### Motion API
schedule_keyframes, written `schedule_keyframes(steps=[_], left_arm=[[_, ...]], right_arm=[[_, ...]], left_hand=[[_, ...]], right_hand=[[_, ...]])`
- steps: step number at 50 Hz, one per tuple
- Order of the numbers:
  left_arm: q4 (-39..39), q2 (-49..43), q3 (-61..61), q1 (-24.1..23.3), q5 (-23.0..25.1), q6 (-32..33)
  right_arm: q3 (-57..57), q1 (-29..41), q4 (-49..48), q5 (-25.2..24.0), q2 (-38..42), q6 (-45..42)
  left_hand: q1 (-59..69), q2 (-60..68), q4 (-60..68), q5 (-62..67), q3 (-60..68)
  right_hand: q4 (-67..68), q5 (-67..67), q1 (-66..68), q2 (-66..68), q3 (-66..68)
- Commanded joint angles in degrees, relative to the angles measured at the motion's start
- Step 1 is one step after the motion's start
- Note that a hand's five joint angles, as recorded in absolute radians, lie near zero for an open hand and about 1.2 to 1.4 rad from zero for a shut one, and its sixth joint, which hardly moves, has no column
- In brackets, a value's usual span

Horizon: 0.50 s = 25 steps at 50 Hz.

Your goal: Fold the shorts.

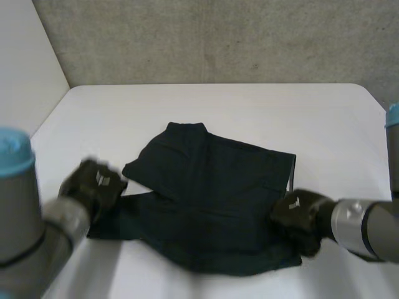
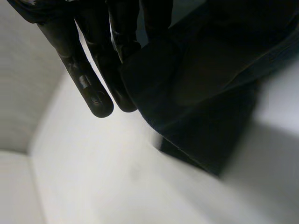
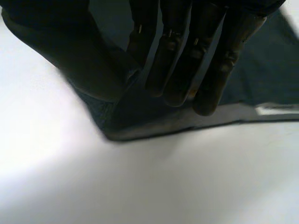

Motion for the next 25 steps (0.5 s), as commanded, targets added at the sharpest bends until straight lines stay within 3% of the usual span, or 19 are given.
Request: schedule_keyframes(steps=[1,7,15,25], left_arm=[[14.17,-17.1,19.5,-0.14,2.22,0.19],[14.35,-35.62,42.67,-0.4,2.13,0.19],[14.7,-53.04,65.55,-0.58,2.57,0.36],[19.44,-63.09,74.37,-0.67,4.59,0.63]], right_arm=[[-7.78,-0.19,-10.11,1.69,6.06,10.68],[-14.19,0.08,-18.19,9.86,11.86,14.82],[-20.35,0.34,-31.11,19.0,20.03,14.38],[-26.59,0.43,-37.62,24.89,28.73,7.88]], left_hand=[[15.64,11.25,11.03,12.38,11.72],[15.64,11.25,11.03,12.38,11.72],[15.64,11.25,11.03,12.38,11.72],[15.64,11.25,11.03,12.38,11.72]], right_hand=[[11.82,13.59,24.49,12.3,12.5],[11.82,13.59,24.49,12.3,12.5],[11.82,13.59,24.49,12.3,12.5],[11.82,13.59,24.49,12.3,12.5]])
